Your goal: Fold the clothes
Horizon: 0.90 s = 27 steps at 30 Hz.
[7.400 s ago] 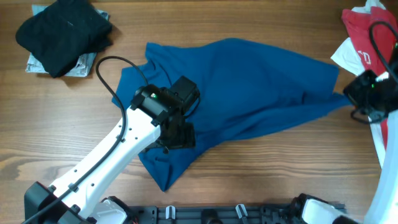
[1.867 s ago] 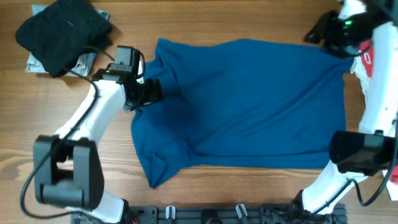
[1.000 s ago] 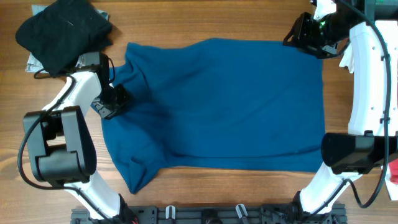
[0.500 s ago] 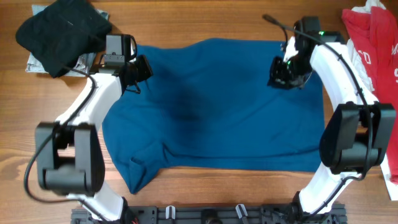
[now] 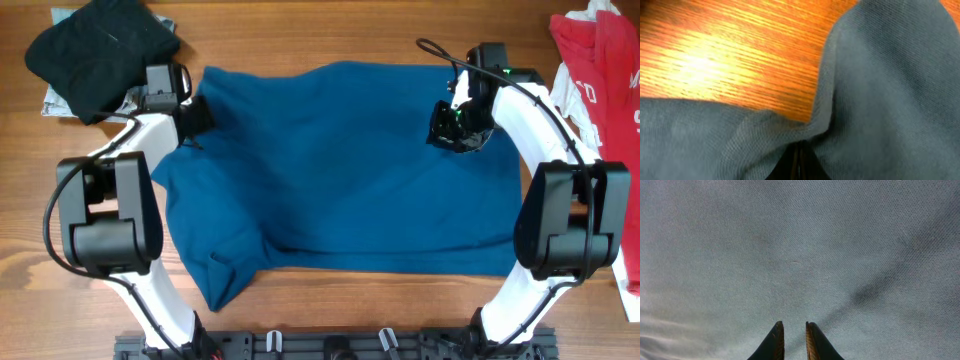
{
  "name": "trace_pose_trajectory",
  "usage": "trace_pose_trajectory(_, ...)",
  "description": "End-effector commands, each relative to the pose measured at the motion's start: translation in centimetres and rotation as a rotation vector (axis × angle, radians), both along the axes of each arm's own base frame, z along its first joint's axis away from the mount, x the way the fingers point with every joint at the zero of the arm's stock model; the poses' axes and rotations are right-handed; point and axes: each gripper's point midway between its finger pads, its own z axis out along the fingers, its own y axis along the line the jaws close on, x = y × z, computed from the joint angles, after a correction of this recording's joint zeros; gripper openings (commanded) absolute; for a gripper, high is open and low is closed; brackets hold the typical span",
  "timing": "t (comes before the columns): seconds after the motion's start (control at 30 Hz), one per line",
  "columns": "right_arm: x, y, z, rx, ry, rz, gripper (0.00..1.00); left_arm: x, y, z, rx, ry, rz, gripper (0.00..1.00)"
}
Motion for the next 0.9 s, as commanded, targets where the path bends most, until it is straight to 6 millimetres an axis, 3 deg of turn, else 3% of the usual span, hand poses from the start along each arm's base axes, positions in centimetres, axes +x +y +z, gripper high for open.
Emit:
trace_pose_trajectory(0.0,0.5,-1.0,-0.1,-0.060,-0.023,-0.018,0.15,-2.6,4.8,-3.8,0.118,0.121,0.094,0.08)
trace_pose_trajectory(0.1,2.0,-3.1,-0.2,-0.168,-0.074,-0.086,0.17,-3.4,6.2,-3.8,0.169,0.149,0.139,0.08)
trace_pose_trajectory(0.17,2.7,-3.3,0.0,-0.166,-0.102,-0.092,0.20,-3.6,6.4,-3.4,0.182,0.155,0.136,0.16)
trace_pose_trajectory(0.23,4.1,-3.2,0.4,-0.163,-0.161,-0.092,0.22,-2.4,4.9,-1.4,0.145,0.092,0.102,0.27)
trace_pose_trajectory(0.27,5.3,-3.2,0.9,-0.160,-0.213,-0.094,0.21,-1.6,4.3,0.0,0.137,0.051,0.088,0.27)
trace_pose_trajectory(0.33,7.6,-3.2,2.2,-0.157,-0.308,-0.102,0.11,0.1,2.7,3.5,0.140,-0.051,0.058,0.21)
trace_pose_trajectory(0.37,9.4,-3.2,3.5,-0.154,-0.383,-0.105,0.04,1.2,1.7,5.1,0.141,-0.107,0.039,0.09)
trace_pose_trajectory(0.4,10.5,-3.3,4.4,-0.156,-0.435,-0.100,0.04,1.9,0.9,5.6,0.139,-0.138,0.024,0.04)
trace_pose_trajectory(0.47,12.7,-4.3,5.6,-0.202,-0.533,-0.120,0.04,2.9,-2.3,6.3,0.079,-0.188,-0.055,0.04)
trace_pose_trajectory(0.6,14.9,-6.8,3.9,-0.225,-0.579,-0.174,0.04,4.4,-6.0,7.8,0.073,-0.282,-0.119,0.04)
trace_pose_trajectory(0.7,16.5,-7.6,2.5,-0.229,-0.622,-0.188,0.06,5.3,-6.2,8.0,0.070,-0.324,-0.115,0.04)
trace_pose_trajectory(0.87,17.4,-8.2,-0.3,-0.260,-0.620,-0.203,0.09,5.8,-5.9,5.9,0.085,-0.312,-0.104,0.04)
